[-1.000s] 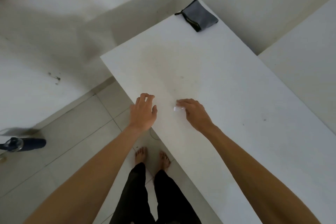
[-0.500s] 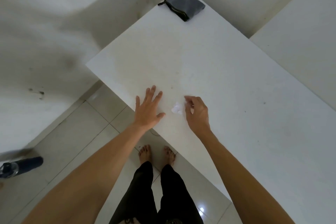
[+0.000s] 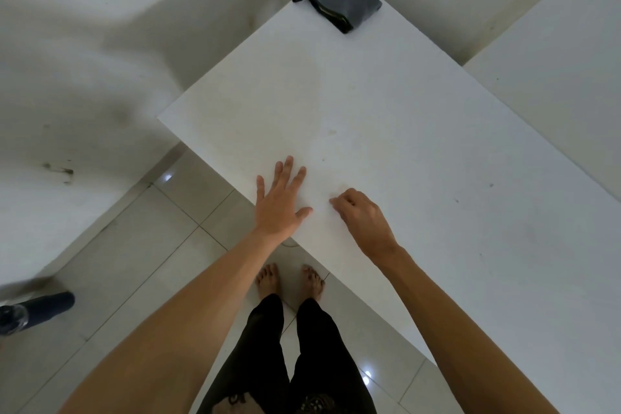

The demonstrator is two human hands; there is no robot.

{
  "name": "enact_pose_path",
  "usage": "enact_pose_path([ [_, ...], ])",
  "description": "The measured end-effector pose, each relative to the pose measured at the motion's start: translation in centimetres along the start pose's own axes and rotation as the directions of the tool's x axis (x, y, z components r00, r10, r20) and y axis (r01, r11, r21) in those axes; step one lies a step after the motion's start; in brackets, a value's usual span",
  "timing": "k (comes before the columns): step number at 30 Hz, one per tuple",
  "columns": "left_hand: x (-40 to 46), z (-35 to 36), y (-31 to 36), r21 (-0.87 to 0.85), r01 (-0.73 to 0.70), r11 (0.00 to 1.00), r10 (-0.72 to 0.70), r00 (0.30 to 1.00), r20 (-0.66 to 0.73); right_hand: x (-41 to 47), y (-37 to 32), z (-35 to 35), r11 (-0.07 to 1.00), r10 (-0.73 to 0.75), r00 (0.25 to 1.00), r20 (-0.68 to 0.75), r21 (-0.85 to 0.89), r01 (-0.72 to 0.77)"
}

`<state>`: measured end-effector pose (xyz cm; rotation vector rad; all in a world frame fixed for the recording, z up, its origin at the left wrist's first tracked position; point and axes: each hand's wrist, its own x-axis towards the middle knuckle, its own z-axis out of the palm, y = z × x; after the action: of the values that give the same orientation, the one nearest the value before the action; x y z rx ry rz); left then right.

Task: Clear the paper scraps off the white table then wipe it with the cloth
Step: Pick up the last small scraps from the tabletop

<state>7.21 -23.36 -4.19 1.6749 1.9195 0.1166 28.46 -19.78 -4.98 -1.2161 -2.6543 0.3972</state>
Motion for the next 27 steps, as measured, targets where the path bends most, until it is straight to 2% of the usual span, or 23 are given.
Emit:
enact_pose_path([
  [2, 0.0, 0.1, -0.1, 0.004, -0.006, 1.0, 0.006, 1.0, -0.009, 1.0, -0.2, -0.8, 0.974, 0.159, 0.987, 0.034, 0.156, -0.163],
  [3, 0.0, 0.1, -0.1, 0.003, -0.008, 1.0, 0.008, 1.0, -0.008, 1.5, -0.2, -1.4, 0.92, 0.275, 0.96, 0.061, 0.274, -0.281],
  [5, 0.0, 0.0, 0.0, 0.005, -0.005, 1.0, 0.005, 1.0, 0.003, 2.0, 0.0, -2.8, 0.717, 0.505, 0.857, 0.104, 0.503, -0.483],
  [6, 0.1, 0.0, 0.0, 0.011, -0.003, 1.0, 0.003, 1.0, 0.007, 2.1, 0.1, -3.4, 0.622, 0.589, 0.801, 0.107, 0.573, -0.534],
  [7, 0.1, 0.0, 0.0, 0.018, 0.0, 1.0, 0.0, 1.0, 0.007, 2.1, 0.4, -4.0, 0.558, 0.64, 0.76, 0.111, 0.613, -0.559],
  [9, 0.1, 0.0, 0.1, 0.023, 0.001, 1.0, -0.001, 1.0, 0.006, 1.6, 0.8, -4.8, 0.52, 0.637, 0.754, 0.16, 0.633, -0.573],
  [14, 0.1, -0.1, 0.1, 0.006, -0.001, 1.0, 0.001, 1.0, 0.003, 0.3, 0.1, -3.9, 0.655, 0.443, 0.843, 0.303, 0.533, -0.536],
  [19, 0.2, -0.1, 0.2, 0.016, 0.005, 1.0, -0.005, 1.0, 0.014, 0.5, -0.2, -2.3, 0.853, 0.341, 0.914, 0.217, 0.337, -0.398],
  [22, 0.2, -0.1, 0.3, 0.011, 0.002, 1.0, -0.002, 1.0, 0.012, 0.3, -0.4, -2.2, 0.894, 0.319, 0.923, 0.216, 0.257, -0.368],
  [27, 0.2, -0.3, 0.3, 0.028, 0.009, 1.0, -0.009, 1.0, 0.016, -0.5, -1.1, -2.0, 0.888, 0.373, 0.908, 0.191, 0.209, -0.409],
])
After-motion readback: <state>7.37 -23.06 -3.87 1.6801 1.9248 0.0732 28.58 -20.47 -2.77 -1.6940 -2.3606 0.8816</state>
